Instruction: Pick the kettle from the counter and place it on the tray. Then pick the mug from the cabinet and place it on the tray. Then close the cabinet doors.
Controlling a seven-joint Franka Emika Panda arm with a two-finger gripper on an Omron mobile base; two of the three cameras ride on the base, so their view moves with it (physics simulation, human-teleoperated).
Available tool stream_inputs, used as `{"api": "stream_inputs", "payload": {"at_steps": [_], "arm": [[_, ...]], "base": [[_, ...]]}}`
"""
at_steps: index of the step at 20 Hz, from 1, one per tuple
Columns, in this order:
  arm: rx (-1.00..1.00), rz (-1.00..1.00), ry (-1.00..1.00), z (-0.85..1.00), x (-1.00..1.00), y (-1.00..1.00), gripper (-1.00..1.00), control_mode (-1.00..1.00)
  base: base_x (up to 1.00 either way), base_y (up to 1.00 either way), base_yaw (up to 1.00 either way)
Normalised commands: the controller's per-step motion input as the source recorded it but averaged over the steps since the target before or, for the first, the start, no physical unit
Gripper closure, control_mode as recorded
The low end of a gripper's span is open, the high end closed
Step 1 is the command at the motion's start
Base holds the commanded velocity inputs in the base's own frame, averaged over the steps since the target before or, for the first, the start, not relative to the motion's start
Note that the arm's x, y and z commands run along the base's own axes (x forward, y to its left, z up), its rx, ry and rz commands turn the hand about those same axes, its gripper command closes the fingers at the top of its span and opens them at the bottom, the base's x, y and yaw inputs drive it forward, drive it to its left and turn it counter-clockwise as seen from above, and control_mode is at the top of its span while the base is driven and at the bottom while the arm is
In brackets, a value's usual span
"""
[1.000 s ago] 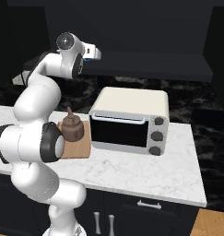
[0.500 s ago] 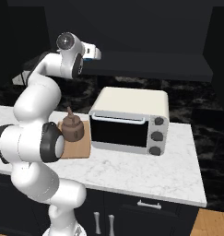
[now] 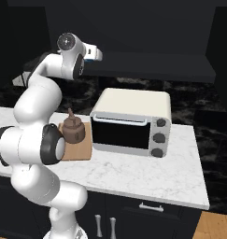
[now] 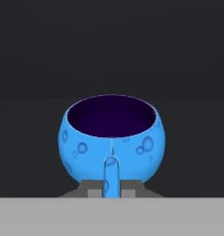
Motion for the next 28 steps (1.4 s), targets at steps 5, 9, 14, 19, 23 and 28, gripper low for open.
{"api": "stream_inputs", "payload": {"at_steps": [5,9,14,19,23,28], "arm": [[0.0,0.0,-0.01,-0.05,-0.33,-0.02,1.0,-1.0],[0.0,0.0,-0.14,-0.12,-0.78,-0.04,1.0,-1.0],[0.05,0.01,-0.15,0.0,-0.98,-0.42,1.0,-1.0],[0.0,0.06,-0.1,0.17,-1.0,-0.21,1.0,-1.0],[0.0,0.18,-0.01,0.11,-1.0,0.0,1.0,-1.0],[-0.05,0.36,0.0,-0.05,-1.0,0.0,1.0,-1.0]], "base": [[0.0,0.0,0.0],[0.0,0.0,0.0],[0.0,0.0,0.0],[0.0,0.0,0.0],[0.0,0.0,0.0],[0.0,0.0,0.0]]}}
